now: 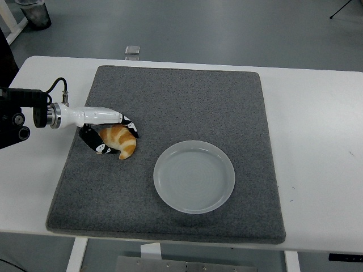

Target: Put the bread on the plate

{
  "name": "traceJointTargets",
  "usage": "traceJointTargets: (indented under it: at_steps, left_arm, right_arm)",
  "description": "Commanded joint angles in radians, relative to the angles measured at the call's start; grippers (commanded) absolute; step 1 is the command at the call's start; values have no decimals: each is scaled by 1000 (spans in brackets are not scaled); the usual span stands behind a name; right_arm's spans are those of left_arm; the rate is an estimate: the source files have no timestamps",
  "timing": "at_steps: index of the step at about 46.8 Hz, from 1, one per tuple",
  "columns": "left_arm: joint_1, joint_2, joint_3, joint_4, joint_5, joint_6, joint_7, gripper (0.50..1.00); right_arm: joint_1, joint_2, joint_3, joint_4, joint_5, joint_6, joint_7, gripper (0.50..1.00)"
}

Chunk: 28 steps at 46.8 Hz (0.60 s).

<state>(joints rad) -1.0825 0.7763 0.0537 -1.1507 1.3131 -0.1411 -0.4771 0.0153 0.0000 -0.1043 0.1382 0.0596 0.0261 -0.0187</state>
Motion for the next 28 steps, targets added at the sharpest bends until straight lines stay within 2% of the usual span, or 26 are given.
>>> traceJointTargets:
  at_steps: [1, 7, 11, 18, 28]
  left_arm:
    - [-1, -5, -2, 0, 3, 2, 0, 735]
    - [-2, -8, -3, 6, 31, 2, -1, 611]
    - [-5, -8, -3, 9, 43, 2, -2, 504]
    - [-11, -15, -8, 14, 41, 25, 0, 500]
    - [-45, -15, -21, 25, 17, 26, 0, 500]
  right_arm:
    - [0, 0, 0, 0, -1, 0, 0, 952]
    - [0, 0, 0, 0, -1, 0, 0, 952]
    - [0, 0, 0, 0, 0, 0, 0, 952]
    - [0, 0, 0, 0, -1, 0, 0, 954]
    - [0, 0, 0, 0, -1, 0, 0, 952]
